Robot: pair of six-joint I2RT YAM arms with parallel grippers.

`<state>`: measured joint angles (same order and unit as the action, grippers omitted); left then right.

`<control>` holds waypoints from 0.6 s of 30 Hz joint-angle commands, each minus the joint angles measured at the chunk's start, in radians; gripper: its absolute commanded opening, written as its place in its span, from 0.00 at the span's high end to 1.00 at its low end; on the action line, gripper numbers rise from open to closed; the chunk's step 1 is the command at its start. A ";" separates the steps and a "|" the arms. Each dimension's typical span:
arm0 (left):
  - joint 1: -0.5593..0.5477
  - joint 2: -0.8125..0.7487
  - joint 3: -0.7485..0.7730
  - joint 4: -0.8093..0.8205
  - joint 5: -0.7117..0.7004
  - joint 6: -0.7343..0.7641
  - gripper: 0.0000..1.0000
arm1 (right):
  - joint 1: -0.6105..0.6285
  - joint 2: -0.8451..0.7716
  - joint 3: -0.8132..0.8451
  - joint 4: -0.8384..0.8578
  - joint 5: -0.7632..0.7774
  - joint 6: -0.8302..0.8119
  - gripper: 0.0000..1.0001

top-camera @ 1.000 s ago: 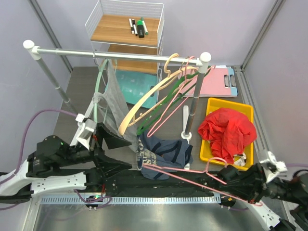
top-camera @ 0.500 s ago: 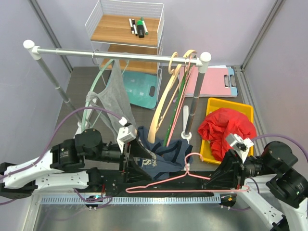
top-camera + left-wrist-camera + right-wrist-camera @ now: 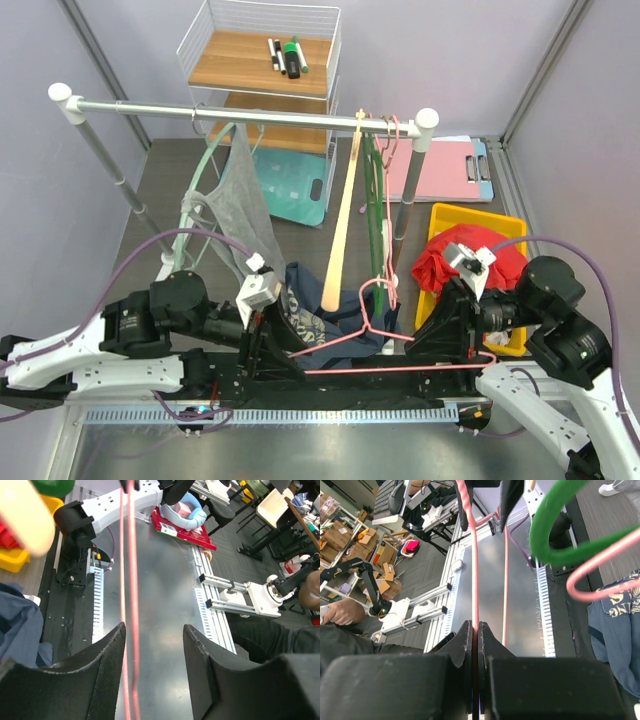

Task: Remove the tank top from the hanger
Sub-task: Place the hanger at the clothesline.

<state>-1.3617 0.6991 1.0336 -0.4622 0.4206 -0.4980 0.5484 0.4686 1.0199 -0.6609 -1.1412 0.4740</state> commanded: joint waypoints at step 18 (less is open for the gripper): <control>-0.004 -0.243 0.105 -0.390 -0.170 0.075 1.00 | -0.002 -0.051 0.135 -0.104 0.312 -0.127 0.18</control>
<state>-1.3621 0.4816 1.0969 -0.7044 0.2943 -0.4591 0.5476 0.4793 1.0966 -0.6991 -0.9764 0.3985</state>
